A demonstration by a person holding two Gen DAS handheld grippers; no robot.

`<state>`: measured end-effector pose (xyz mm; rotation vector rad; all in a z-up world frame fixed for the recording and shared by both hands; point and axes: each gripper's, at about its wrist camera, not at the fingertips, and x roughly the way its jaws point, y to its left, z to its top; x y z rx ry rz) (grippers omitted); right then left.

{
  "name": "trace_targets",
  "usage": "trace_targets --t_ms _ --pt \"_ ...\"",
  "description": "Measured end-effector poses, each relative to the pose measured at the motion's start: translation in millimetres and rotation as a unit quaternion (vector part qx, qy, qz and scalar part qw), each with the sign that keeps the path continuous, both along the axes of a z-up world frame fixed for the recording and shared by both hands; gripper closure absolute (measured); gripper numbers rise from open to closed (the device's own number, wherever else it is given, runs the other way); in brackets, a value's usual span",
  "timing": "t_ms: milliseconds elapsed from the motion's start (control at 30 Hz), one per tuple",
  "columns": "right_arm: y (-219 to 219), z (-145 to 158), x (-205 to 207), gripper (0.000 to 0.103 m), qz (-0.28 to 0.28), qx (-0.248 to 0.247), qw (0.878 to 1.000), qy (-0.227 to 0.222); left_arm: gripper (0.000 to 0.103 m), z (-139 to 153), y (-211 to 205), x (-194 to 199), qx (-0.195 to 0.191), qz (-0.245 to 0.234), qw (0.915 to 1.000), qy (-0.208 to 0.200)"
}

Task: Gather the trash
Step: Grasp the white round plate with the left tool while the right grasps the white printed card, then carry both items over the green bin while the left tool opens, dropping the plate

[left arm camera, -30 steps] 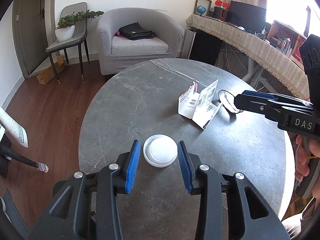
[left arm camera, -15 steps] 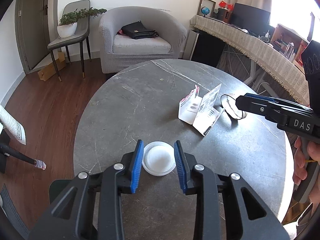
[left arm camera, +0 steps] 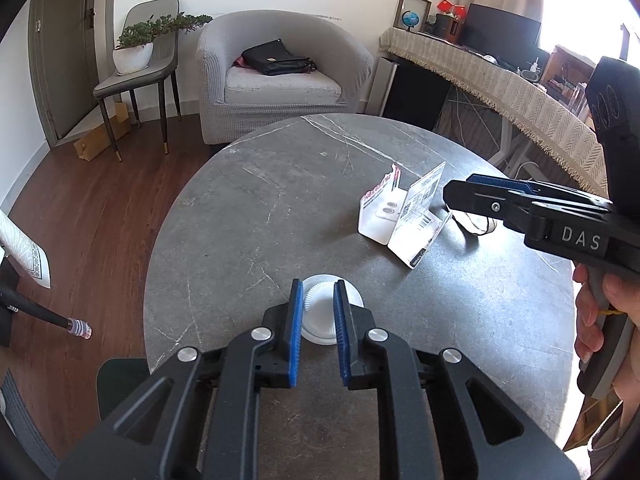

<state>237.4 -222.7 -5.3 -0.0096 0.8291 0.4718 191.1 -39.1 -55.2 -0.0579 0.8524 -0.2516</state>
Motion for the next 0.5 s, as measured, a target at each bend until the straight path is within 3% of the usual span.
trace_targets --t_ms 67,167,367,500 --pt "5.3 -1.3 1.2 0.040 -0.002 -0.008 1.000 -0.006 0.095 1.1 2.2 -0.2 -0.004 0.001 1.0000 -0.001" --pt "11.1 -5.1 4.0 0.026 0.001 -0.013 1.000 -0.009 0.097 1.3 5.7 0.6 -0.015 0.001 0.9999 0.004" --pt "24.4 -15.7 10.9 0.022 0.008 -0.037 0.999 -0.011 0.096 6.0 7.3 -0.7 -0.032 -0.005 0.9995 0.003" --pt "28.0 -21.1 17.8 0.022 0.005 -0.036 0.999 -0.008 0.082 9.5 4.3 -2.4 -0.037 -0.011 0.9992 -0.002"
